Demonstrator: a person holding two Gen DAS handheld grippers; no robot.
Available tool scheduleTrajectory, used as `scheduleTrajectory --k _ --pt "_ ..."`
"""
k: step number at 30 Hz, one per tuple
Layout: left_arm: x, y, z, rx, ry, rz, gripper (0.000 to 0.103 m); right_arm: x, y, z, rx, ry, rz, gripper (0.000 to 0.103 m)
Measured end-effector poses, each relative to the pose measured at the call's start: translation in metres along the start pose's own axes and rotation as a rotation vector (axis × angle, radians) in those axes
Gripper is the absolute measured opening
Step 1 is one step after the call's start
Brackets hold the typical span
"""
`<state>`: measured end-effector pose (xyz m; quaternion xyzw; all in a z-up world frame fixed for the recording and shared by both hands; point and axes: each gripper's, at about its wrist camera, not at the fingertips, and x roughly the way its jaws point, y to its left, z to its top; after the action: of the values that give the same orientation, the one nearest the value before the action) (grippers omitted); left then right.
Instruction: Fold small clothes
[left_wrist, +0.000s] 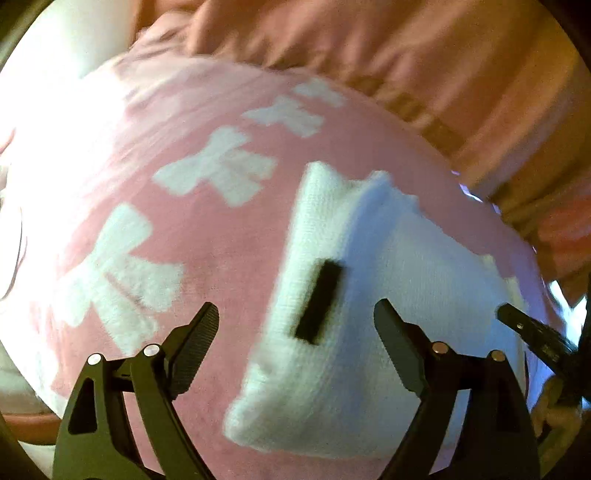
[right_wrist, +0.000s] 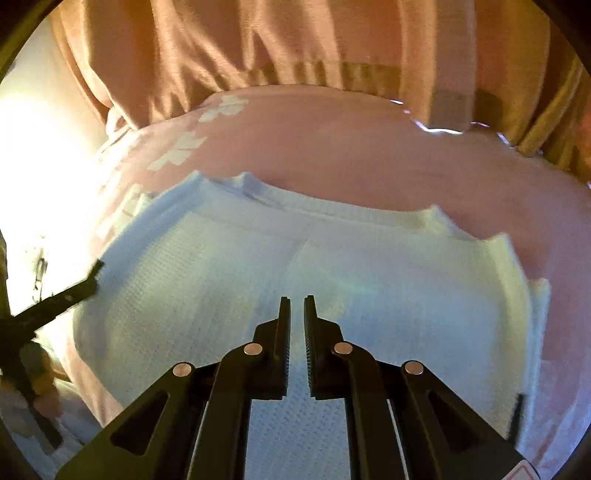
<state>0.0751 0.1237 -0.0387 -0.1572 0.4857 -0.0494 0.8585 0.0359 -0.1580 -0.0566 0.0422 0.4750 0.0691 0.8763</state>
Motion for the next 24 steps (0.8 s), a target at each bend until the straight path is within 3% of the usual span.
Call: scheduleTrajectory --k 4,7,9,10,11,16,20,24 --pt "0.025 0.013 -0.004 -0.057 0.092 -0.032 0.084 0.027 0.016 0.008 -0.035 0.072 -0.031 0.007" --pt "0.027 0.002 -0.005 0.008 0.076 -0.006 0.084 0.045 0.022 0.007 -0.067 0.108 -0.072 0.007" --pt "0.025 -0.003 -0.006 0.028 0.075 -0.017 0.069 0.046 0.026 0.007 -0.091 0.109 -0.088 0.007" --pt "0.023 -0.006 -0.005 0.037 0.089 -0.069 0.044 0.046 0.026 0.007 -0.096 0.110 -0.087 0.007" --pt "0.022 -0.008 -0.004 0.037 0.105 -0.113 0.029 0.046 0.026 0.006 -0.097 0.108 -0.084 0.007" --pt "-0.010 -0.036 0.004 0.063 0.051 -0.216 0.024 0.044 0.025 0.003 -0.094 0.103 -0.078 0.007" --pt "-0.048 -0.079 0.008 0.140 -0.034 -0.328 0.024 0.047 0.022 0.005 -0.097 0.105 -0.071 0.007" --pt "-0.064 -0.117 0.005 0.202 -0.057 -0.404 0.024 0.046 0.016 0.005 -0.083 0.110 -0.037 0.007"
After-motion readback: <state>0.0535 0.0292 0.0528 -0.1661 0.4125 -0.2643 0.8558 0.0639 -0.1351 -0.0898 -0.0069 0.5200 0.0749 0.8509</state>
